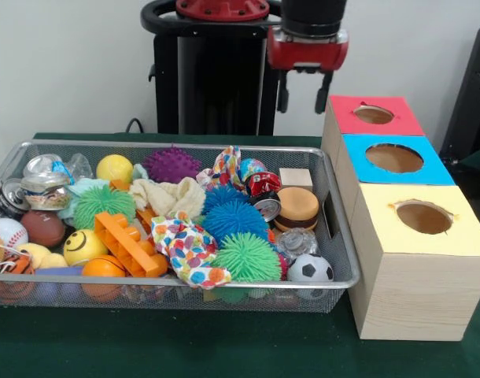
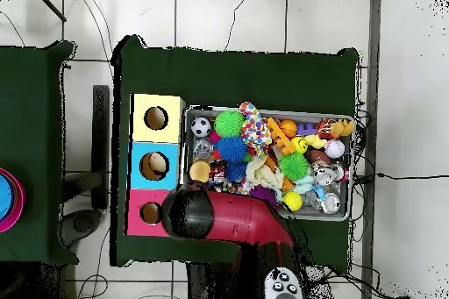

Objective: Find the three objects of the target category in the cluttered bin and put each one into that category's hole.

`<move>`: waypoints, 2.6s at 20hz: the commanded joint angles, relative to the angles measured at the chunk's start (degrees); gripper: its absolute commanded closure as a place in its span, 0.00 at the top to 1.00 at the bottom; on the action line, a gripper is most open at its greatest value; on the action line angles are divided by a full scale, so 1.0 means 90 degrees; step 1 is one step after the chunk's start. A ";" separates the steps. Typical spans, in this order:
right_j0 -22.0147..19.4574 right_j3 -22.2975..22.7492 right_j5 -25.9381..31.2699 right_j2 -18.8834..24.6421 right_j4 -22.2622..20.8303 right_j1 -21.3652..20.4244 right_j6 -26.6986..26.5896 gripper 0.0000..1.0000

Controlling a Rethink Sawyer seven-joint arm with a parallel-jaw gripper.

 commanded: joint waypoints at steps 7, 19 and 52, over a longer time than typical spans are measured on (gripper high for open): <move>-0.0896 -0.0301 -0.0765 0.0237 -0.0708 0.0585 0.0290 1.00; -0.1270 0.0279 -0.1957 0.0305 -0.1132 0.1357 0.0713 1.00; -0.1441 0.0430 -0.3210 0.0266 -0.1581 0.2648 0.0926 1.00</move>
